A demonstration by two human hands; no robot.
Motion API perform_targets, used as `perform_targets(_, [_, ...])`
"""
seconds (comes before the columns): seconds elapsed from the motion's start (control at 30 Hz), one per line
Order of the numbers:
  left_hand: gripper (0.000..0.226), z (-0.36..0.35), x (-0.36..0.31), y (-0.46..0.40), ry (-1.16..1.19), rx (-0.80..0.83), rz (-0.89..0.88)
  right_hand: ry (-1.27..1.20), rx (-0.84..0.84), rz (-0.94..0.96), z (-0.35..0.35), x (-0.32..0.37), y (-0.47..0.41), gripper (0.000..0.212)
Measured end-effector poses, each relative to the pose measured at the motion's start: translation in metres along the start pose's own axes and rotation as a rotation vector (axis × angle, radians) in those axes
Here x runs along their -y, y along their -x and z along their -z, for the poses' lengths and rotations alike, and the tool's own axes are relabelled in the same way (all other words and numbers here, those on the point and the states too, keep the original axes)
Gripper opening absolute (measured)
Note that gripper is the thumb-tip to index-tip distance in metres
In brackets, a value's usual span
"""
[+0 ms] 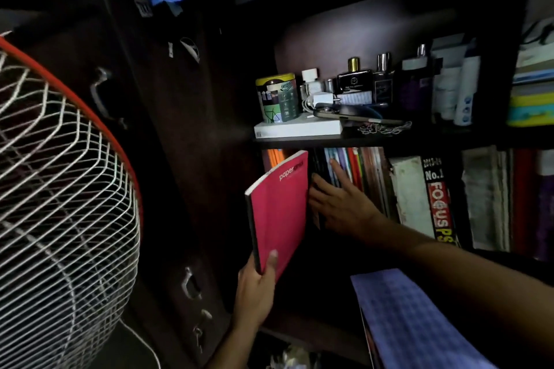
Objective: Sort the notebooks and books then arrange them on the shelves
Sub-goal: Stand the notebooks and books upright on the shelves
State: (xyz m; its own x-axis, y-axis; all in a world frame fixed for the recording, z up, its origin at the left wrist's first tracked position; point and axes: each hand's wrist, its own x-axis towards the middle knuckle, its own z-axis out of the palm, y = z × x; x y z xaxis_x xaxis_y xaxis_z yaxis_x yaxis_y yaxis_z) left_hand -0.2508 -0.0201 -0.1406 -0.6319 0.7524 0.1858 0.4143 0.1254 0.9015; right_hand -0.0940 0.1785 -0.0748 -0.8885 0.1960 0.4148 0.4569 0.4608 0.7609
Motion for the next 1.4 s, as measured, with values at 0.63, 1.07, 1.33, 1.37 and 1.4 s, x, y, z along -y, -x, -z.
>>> perform_targets(0.63, [0.052, -0.013, 0.0, -0.01, 0.078, 0.058, 0.056, -0.52, -0.245, -0.546, -0.014, 0.069, 0.011, 0.063])
perform_targets(1.07, [0.1, -0.028, -0.005, -0.011, -0.104, -0.035, -0.007, -0.554, -0.225, -0.541, -0.017, 0.066, 0.013, 0.061])
perform_targets(1.33, [0.045, -0.063, -0.032, -0.031, -0.208, -0.034, -0.048, -0.557, -0.191, -0.51, -0.018, 0.067, 0.012, 0.056])
perform_targets(1.37, [0.045, -0.072, -0.035, -0.036, -0.223, -0.032, -0.057, -0.548, -0.2, -0.505, -0.019, 0.067, 0.014, 0.053])
perform_targets(1.4, [0.046, -0.079, -0.039, -0.04, -0.247, -0.033, -0.066, -0.542, -0.214, -0.506, -0.018, 0.067, 0.015, 0.051])
